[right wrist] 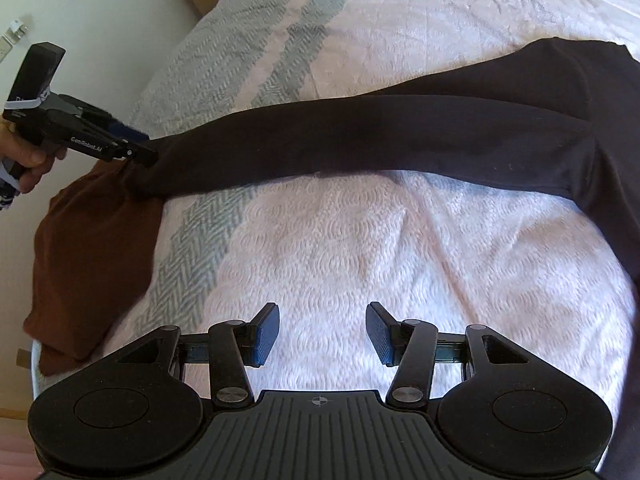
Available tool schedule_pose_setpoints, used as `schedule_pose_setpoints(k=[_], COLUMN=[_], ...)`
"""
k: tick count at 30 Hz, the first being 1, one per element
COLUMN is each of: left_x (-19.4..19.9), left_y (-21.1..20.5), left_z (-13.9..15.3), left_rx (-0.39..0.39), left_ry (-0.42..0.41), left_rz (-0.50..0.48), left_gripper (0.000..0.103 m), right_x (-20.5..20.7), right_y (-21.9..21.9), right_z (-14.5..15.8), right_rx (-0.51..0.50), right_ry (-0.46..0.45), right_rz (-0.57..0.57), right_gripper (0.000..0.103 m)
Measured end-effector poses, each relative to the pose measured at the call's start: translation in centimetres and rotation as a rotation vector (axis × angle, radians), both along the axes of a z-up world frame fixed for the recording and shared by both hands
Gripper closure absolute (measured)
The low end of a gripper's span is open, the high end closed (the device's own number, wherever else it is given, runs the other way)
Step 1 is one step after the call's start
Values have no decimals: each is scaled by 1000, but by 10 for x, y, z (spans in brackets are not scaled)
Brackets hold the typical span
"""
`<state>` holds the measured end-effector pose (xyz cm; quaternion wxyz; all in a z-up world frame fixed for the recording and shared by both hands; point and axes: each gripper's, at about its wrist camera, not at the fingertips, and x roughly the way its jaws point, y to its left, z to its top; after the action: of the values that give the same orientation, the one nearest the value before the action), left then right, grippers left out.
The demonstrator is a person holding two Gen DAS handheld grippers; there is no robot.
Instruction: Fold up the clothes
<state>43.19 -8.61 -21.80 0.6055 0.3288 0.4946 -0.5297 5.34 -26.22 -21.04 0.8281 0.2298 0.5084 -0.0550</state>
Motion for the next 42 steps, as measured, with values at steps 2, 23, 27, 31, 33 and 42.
schedule_pose_setpoints(k=[2,23,27,31,33,42], left_x=[10,-5,-51,-81,-87,-111], left_y=[4,23,10,-8,-12,36], left_z=[21,27,7,-33,-55,23], left_rx=[-55,-93,-98,-18,59,-53], left_ry=[57,-188,-417,-644,-750,-696], left_rz=[38,-37,-280,-549,-661,-731], left_gripper=[102,81,75,70,74,99], right_x=[8,22,15,13,12,-8], right_y=[2,-53,-72,-72,-71,-79], right_z=[0,-3,-5,-6,-8,3], right_rx=[-3,-92,-108,-109,-103,-98], right_ry=[-3,19,36,37,36,23], right_rz=[5,-184,-216,-214,-218,-242], right_gripper=[51,51,51,51,51,51])
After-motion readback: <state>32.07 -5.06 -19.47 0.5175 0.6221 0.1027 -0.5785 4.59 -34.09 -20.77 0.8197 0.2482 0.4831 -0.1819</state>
